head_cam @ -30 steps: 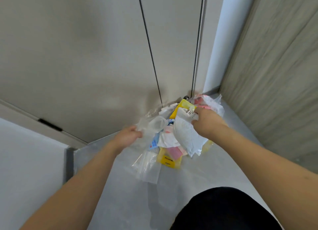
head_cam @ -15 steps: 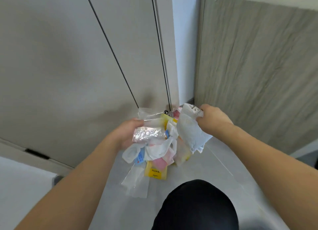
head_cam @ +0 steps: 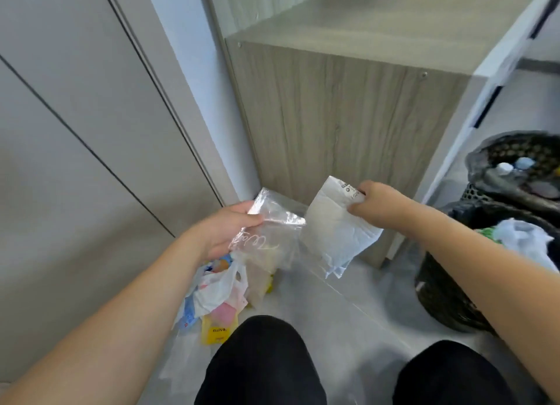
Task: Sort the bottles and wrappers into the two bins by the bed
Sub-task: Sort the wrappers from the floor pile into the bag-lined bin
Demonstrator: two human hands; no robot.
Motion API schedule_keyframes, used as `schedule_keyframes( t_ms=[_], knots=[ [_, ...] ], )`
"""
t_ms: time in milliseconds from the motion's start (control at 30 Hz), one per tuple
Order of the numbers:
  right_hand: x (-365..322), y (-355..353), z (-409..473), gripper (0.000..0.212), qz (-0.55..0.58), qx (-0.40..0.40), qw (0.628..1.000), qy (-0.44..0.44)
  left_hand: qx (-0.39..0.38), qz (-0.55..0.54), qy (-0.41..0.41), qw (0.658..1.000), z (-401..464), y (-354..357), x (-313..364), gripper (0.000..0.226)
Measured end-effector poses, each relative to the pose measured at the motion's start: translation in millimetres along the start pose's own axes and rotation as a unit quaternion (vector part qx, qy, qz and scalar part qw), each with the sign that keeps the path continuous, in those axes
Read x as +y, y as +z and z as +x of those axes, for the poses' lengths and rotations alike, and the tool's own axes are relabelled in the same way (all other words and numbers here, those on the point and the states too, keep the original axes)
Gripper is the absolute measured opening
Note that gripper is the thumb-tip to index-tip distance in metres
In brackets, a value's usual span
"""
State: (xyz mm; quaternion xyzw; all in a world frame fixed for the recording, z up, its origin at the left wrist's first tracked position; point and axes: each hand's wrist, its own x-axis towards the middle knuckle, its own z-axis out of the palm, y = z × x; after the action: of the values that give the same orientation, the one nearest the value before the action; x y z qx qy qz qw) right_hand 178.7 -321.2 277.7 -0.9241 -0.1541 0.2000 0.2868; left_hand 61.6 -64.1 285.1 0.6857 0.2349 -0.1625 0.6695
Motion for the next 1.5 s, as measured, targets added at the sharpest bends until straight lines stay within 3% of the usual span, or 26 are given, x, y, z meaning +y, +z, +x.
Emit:
schedule_keyframes(
  t_ms=[133, 233, 367, 533, 667, 733, 867, 967, 1033, 1133, 1167, 1233, 1300, 1500],
  knots=[
    [65.3, -51.9, -40.8, 0.026, 0.0, -0.015, 0.998, 0.068, -0.078, 0.114, 0.052, 0.989, 12.4, 90.8, 27.9, 0.021],
    [118.0, -92.8, -69.1, 0.022, 0.012, -0.02, 0.994, 0.107, -0.122, 0.184, 0.109, 0.969, 22.0, 151.2, 41.9, 0.023],
    [180.5, -137.4, -91.8, 0.021, 0.032, 0.049, 0.984, 0.167, -0.08, 0.282, 0.194, 0.936, 38.2, 221.1, 53.3, 0.017],
    [252.7, -138.9, -102.3, 0.023, 0.106, 0.156, 0.955, 0.229, -0.005, 0.33, 0.258, 0.908, 64.1, 297.7, 58.0, 0.031],
    [273.8, -113.0, -75.1, 0.024, 0.084, 0.138, 0.966, 0.201, 0.019, 0.338, 0.261, 0.904, 88.6, 344.7, 56.5, 0.034],
    [278.7, -109.9, -62.8, 0.022, 0.069, 0.12, 0.971, 0.195, 0.045, 0.388, 0.278, 0.878, 106.2, 363.1, 49.2, 0.034],
    [299.6, -112.4, -62.5, 0.044, -0.063, 0.027, 0.97, 0.234, 0.08, 0.453, 0.278, 0.844, 136.7, 392.7, 23.2, 0.031],
    [304.2, -117.4, -62.6, 0.02, -0.105, 0.06, 0.972, 0.199, 0.071, 0.511, 0.291, 0.805, 155.1, 418.1, -9.2, 0.029],
    [304.4, -118.4, -63.0, 0.019, -0.134, 0.021, 0.973, 0.189, 0.048, 0.569, 0.292, 0.767, 165.1, 431.8, -30.2, 0.032],
    [306.8, -115.1, -63.3, 0.026, -0.153, -0.046, 0.968, 0.193, -0.052, 0.67, 0.283, 0.685, 183.4, 442.7, -59.2, 0.057],
    [307.5, -114.6, -63.6, 0.026, -0.157, -0.051, 0.968, 0.189, -0.098, 0.683, 0.241, 0.683, 190.7, 444.7, -67.7, 0.063],
    [308.7, -113.4, -64.0, 0.024, -0.162, -0.051, 0.969, 0.178, -0.185, 0.663, 0.104, 0.718, 203.1, 447.8, -79.8, 0.069],
    [308.4, -113.0, -64.8, 0.019, -0.169, -0.05, 0.969, 0.175, -0.211, 0.635, 0.032, 0.742, 212.6, 450.3, -87.8, 0.069],
    [305.6, -112.1, -66.5, 0.029, -0.175, -0.06, 0.965, 0.186, -0.19, 0.655, 0.049, 0.73, 225.1, 454.5, -89.4, 0.071]
  ],
)
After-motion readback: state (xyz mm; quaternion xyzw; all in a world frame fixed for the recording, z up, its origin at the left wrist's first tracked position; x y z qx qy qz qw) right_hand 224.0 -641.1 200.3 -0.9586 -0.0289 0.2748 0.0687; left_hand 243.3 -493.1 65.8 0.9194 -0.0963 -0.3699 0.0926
